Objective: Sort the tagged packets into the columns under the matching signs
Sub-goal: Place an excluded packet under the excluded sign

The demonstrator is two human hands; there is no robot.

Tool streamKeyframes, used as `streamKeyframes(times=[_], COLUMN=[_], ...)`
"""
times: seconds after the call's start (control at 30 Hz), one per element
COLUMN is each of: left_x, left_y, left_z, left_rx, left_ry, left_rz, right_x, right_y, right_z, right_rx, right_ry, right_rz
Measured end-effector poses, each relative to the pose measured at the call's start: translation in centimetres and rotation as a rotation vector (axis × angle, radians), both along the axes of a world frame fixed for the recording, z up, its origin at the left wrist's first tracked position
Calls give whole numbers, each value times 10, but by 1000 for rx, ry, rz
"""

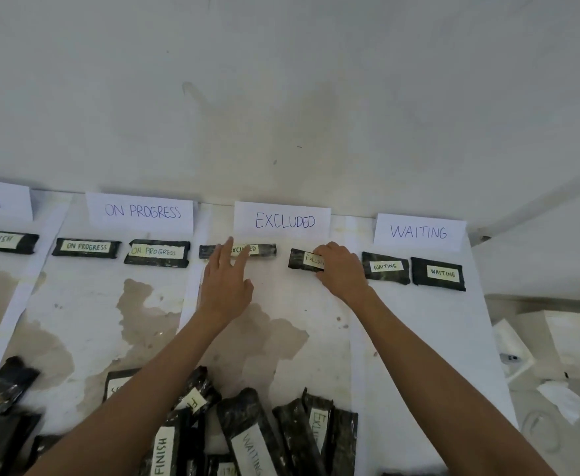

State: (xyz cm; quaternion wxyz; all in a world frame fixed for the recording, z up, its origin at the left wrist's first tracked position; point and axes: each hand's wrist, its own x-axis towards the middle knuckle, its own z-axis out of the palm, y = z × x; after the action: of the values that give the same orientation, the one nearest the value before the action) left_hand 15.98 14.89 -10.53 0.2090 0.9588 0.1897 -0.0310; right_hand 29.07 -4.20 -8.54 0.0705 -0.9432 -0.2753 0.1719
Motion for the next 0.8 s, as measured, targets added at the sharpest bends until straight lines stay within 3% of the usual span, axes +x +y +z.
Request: streamKeyframes(times=[0.17, 0.8], left_x=[11, 23], left_y=[-7, -6], left_z=[-22, -18], left_rx=[34, 52], left_ry=[76, -7], left_rz=[-81, -136], right_x=[22, 30], right_y=[7, 6], right_z=[-18, -13], right_rx=[3, 82], right_ry=[29, 41], right_rz=[27, 33])
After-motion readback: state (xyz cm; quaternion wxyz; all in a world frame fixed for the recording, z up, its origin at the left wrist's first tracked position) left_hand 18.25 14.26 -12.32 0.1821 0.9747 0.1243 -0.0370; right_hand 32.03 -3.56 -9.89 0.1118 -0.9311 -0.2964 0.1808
